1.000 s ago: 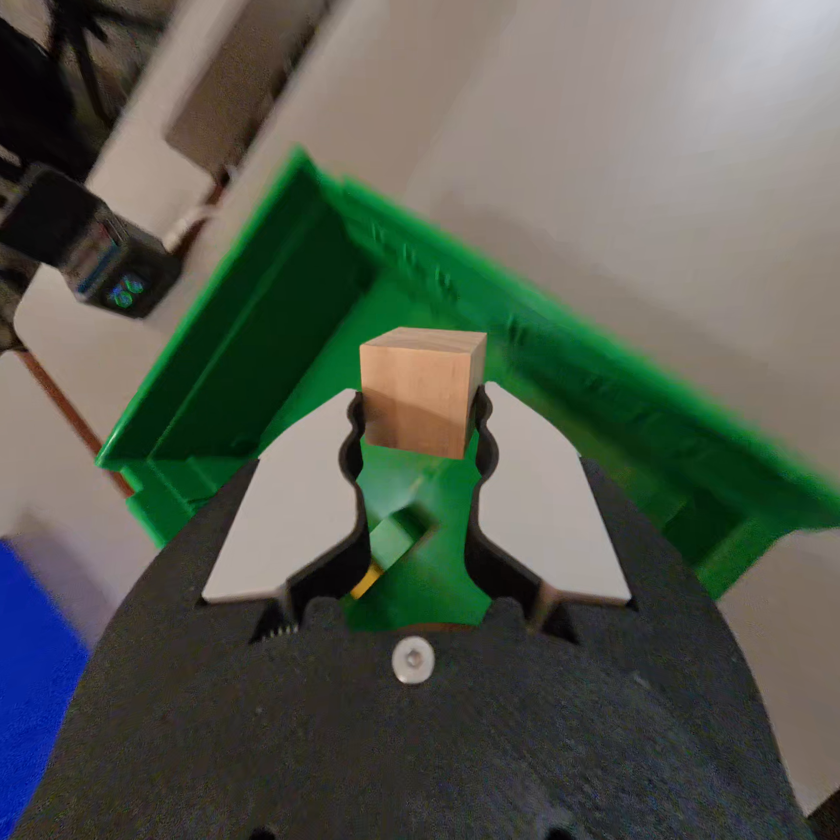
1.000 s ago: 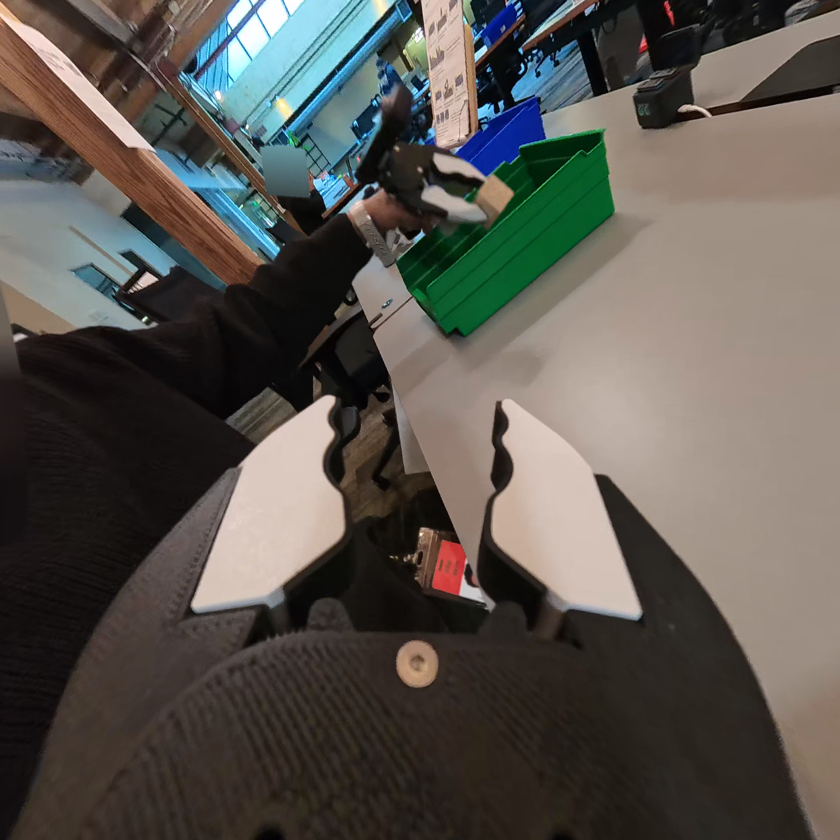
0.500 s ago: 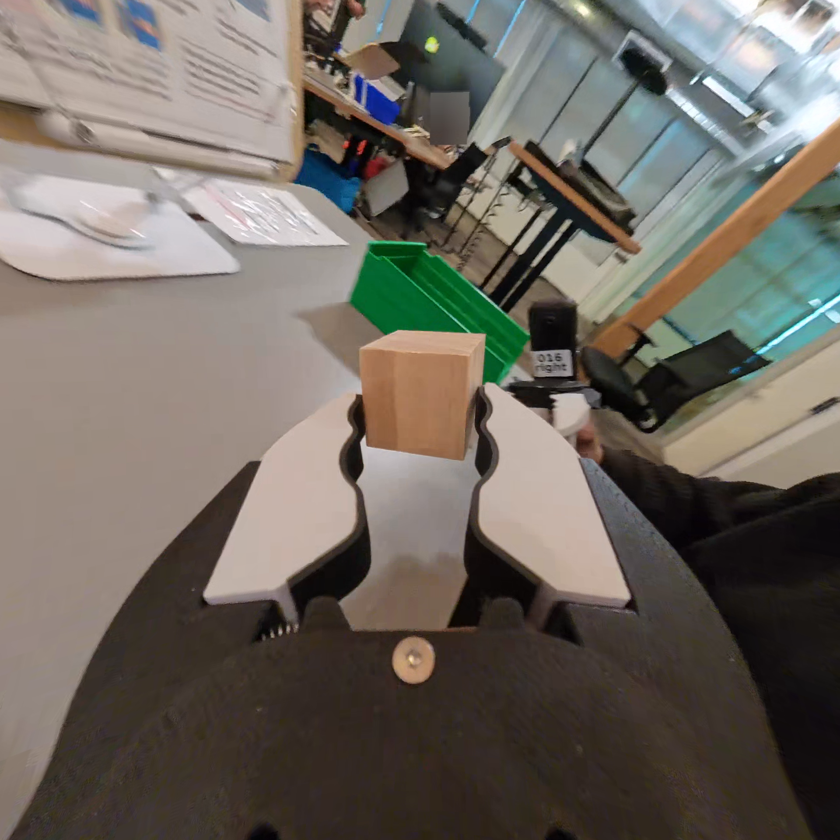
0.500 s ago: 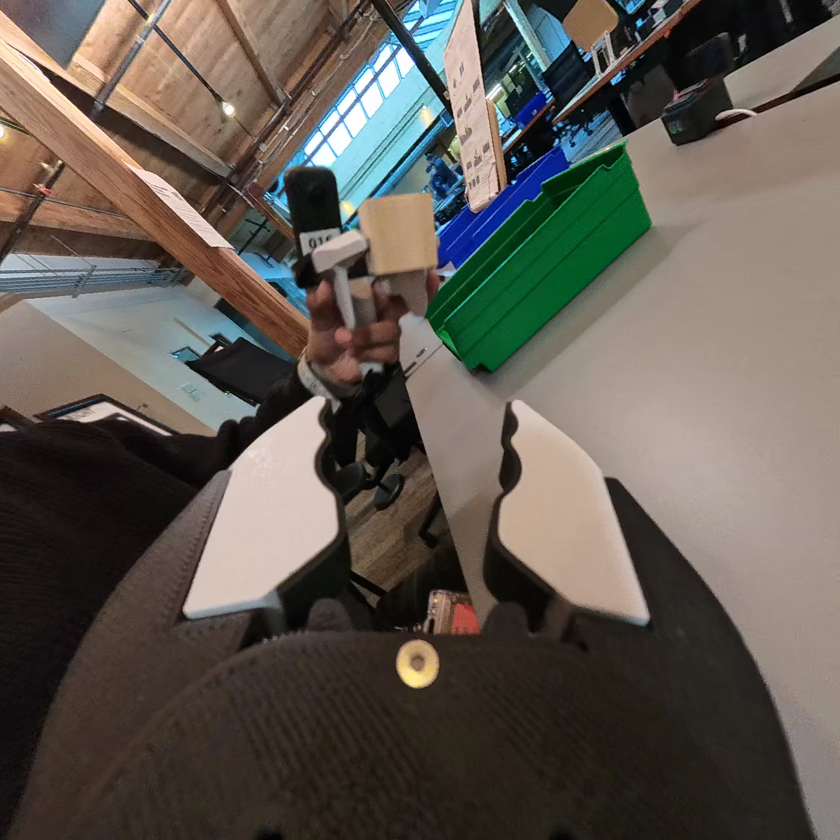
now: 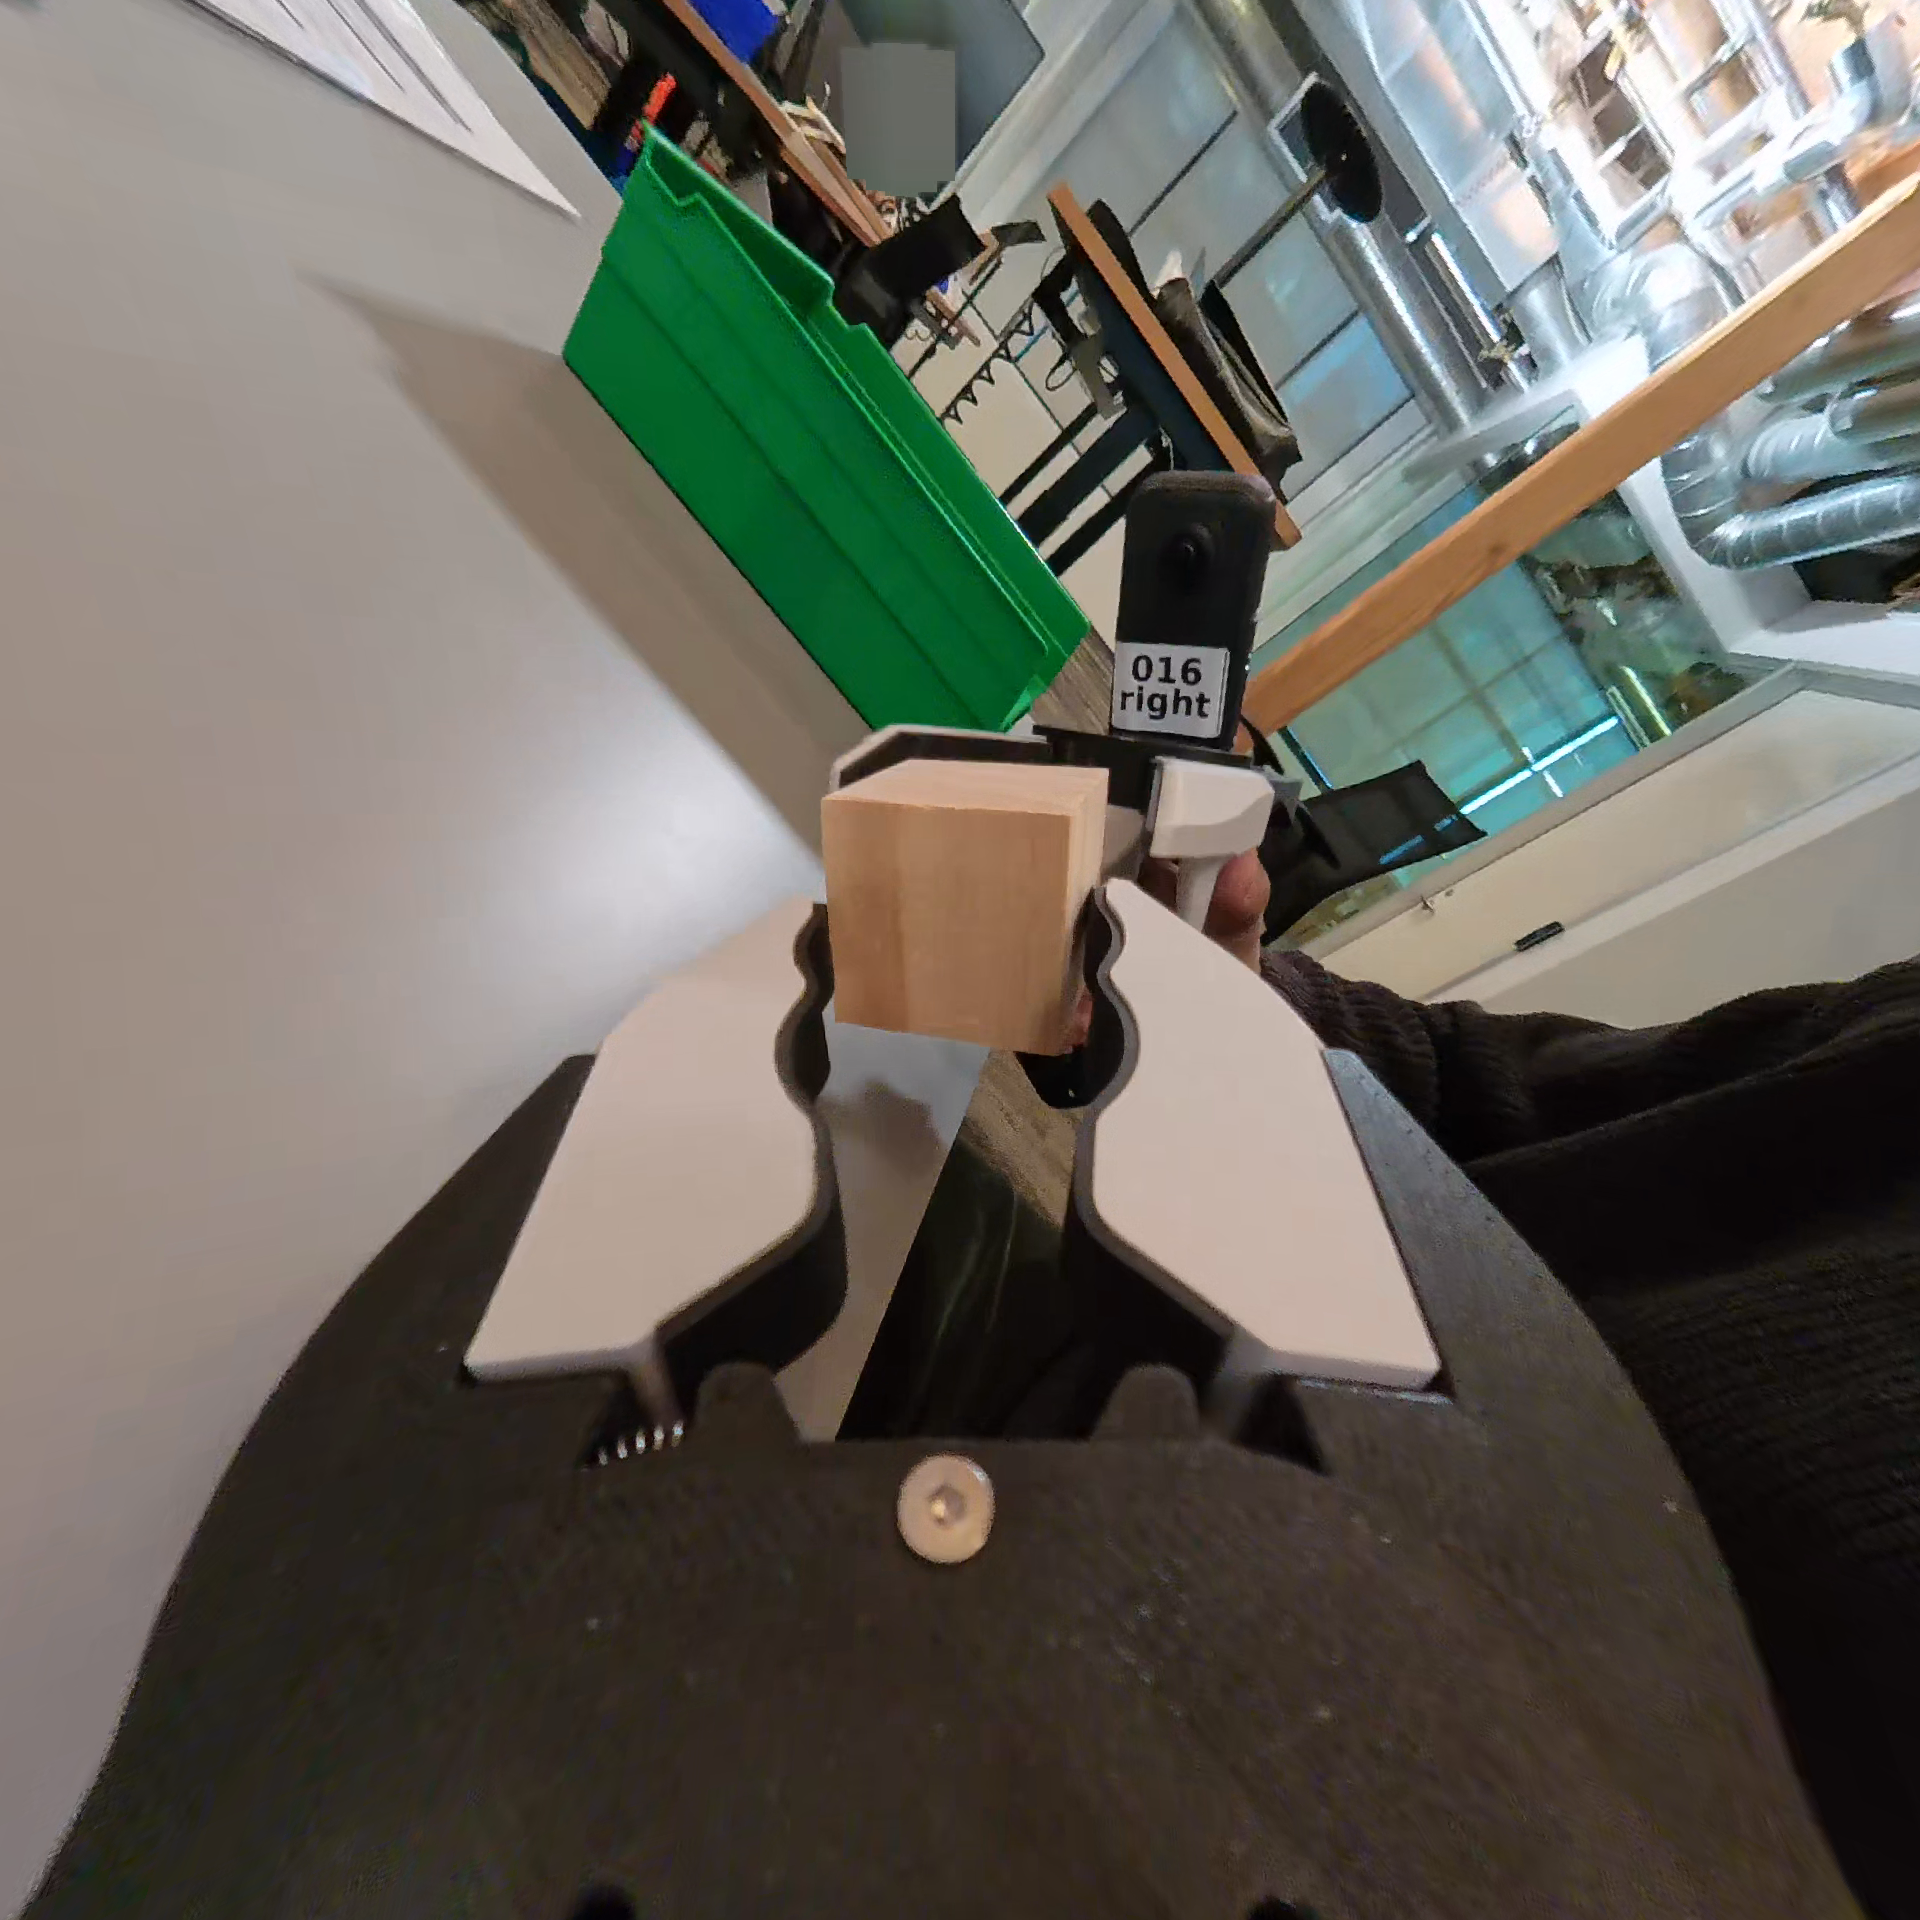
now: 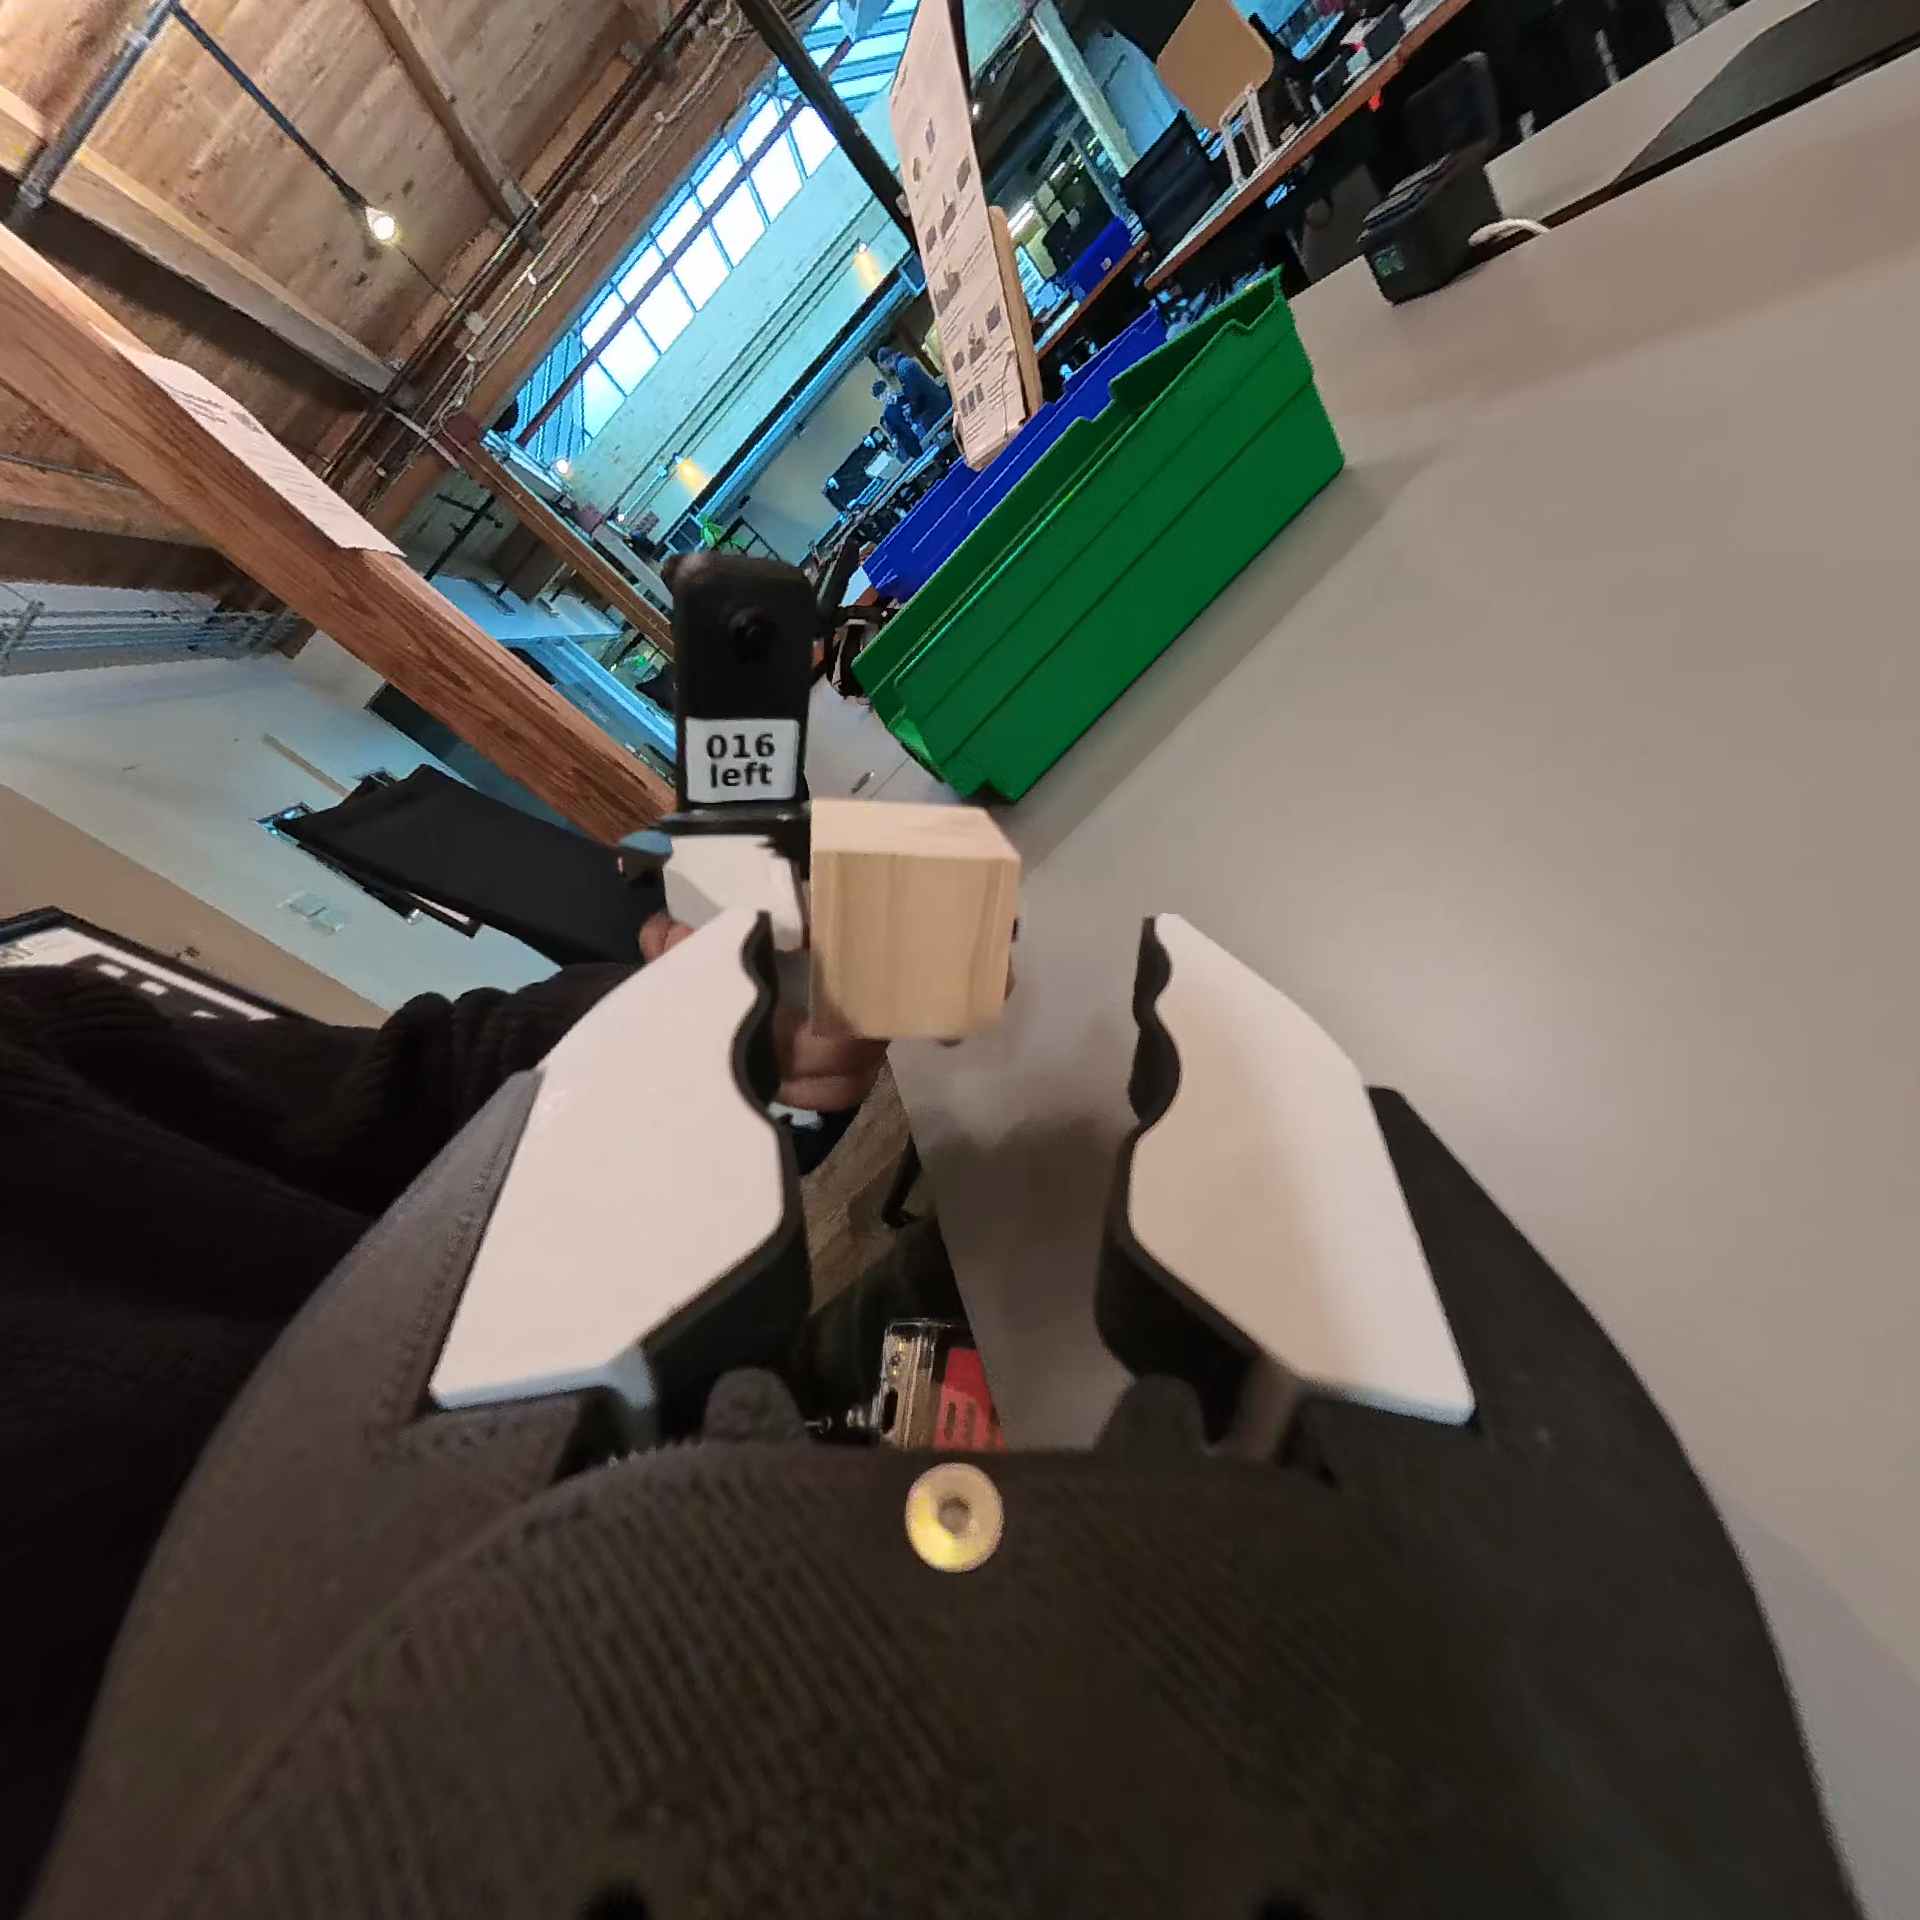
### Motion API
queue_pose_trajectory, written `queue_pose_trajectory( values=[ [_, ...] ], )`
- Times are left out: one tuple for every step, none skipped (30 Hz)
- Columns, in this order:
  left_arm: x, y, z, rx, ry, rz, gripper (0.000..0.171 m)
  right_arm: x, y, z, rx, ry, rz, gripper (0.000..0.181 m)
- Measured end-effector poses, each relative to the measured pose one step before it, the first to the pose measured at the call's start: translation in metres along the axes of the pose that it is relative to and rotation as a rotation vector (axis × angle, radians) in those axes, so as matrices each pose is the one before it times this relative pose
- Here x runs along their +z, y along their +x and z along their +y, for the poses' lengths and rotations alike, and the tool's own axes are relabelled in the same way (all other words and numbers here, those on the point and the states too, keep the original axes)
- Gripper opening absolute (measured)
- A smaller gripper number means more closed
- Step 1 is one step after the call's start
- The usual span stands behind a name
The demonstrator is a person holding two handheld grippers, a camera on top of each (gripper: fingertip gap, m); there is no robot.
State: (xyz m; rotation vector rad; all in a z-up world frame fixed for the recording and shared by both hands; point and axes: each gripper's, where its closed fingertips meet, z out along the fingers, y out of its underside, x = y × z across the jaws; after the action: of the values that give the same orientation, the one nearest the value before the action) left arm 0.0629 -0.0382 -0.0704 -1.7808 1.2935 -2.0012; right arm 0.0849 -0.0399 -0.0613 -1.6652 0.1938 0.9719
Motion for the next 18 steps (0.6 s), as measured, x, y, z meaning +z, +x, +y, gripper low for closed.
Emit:
queue_pose_trajectory(
  values=[
    [0.00079,-0.00075,0.00288,-0.0162,-0.00882,0.0093,0.048,0.00021,0.00137,-0.00015,0.0108,0.0052,0.0005,0.066],
    [0.00091,-0.00134,0.00225,-0.0215,-0.00782,0.0042,0.048,0.00081,0.00147,0.00089,0.0161,0.0021,0.0018,0.066],
    [0.00041,-0.00190,0.00108,-0.0178,-0.00217,-0.0027,0.048,0.00132,0.00092,0.00153,0.0217,0.0015,-0.0024,0.067],
    [-0.00017,-0.00124,0.00001,-0.0069,0.00440,-0.0025,0.048,0.00174,-0.00017,0.00188,0.0264,0.0020,-0.0112,0.067],
    [-0.00073,-0.00078,0.00004,-0.0001,0.00237,-0.0024,0.048,0.00201,-0.00086,0.00207,0.0280,0.0012,-0.0148,0.067],
    [-0.00077,-0.00049,0.00005,0.0029,-0.00003,-0.0028,0.047,0.00218,-0.00051,0.00221,0.0252,-0.0021,-0.0128,0.067],
    [-0.00064,-0.00008,0.00019,0.0046,-0.00180,-0.0004,0.047,0.00212,0.00014,0.00229,0.0180,-0.0038,-0.0079,0.067],
    [-0.00042,0.00032,0.00070,0.0054,-0.00559,0.0026,0.047,0.00176,0.00097,0.00192,0.0099,-0.0034,-0.0021,0.066],
    [-0.00013,0.00042,0.00085,0.0051,-0.00507,0.0025,0.047,0.00143,0.00085,0.00141,0.0049,-0.0015,-0.0014,0.065],
    [-0.00003,0.00045,0.00070,0.0061,-0.00314,0.0027,0.047,0.00107,0.00081,0.00101,0.0047,-0.0014,-0.0011,0.063],
    [0.00006,0.00039,0.00103,0.0054,-0.00463,0.0017,0.047,0.00062,0.00093,0.00047,0.0051,0.0012,0.0009,0.061],
    [0.00009,-0.00060,0.00062,0.0017,-0.00192,-0.0044,0.048,0.00028,0.00052,0.00008,0.0058,0.0030,-0.0027,0.059],
    [-0.00015,-0.00127,-0.00002,-0.0040,0.00276,-0.0077,0.047,0.00026,-0.00060,0.00065,0.0082,-0.0027,-0.0101,0.055],
    [-0.00034,-0.00126,0.00037,-0.0060,-0.00033,-0.0035,0.047,0.00007,-0.00068,0.00090,0.0113,-0.0056,-0.0097,0.050],
    [-0.00021,-0.00043,0.00047,-0.0061,-0.00216,0.0034,0.047,0.00002,-0.00042,0.00058,0.0081,-0.0023,-0.0068,0.048],
    [-0.00025,-0.00009,0.00018,-0.0059,0.00054,0.0039,0.047,-0.00025,0.00008,0.00020,0.0027,0.0007,-0.0019,0.047],
    [-0.00025,0.00003,-0.00028,-0.0035,0.00357,0.0018,0.047,-0.00012,0.00046,0.00026,-0.0023,-0.0016,0.0017,0.048],
    [0.00013,0.00026,0.00015,-0.0002,0.00030,0.0015,0.047,-0.00015,0.00046,0.00012,-0.0041,-0.0027,0.0020,0.049]
  ],
)
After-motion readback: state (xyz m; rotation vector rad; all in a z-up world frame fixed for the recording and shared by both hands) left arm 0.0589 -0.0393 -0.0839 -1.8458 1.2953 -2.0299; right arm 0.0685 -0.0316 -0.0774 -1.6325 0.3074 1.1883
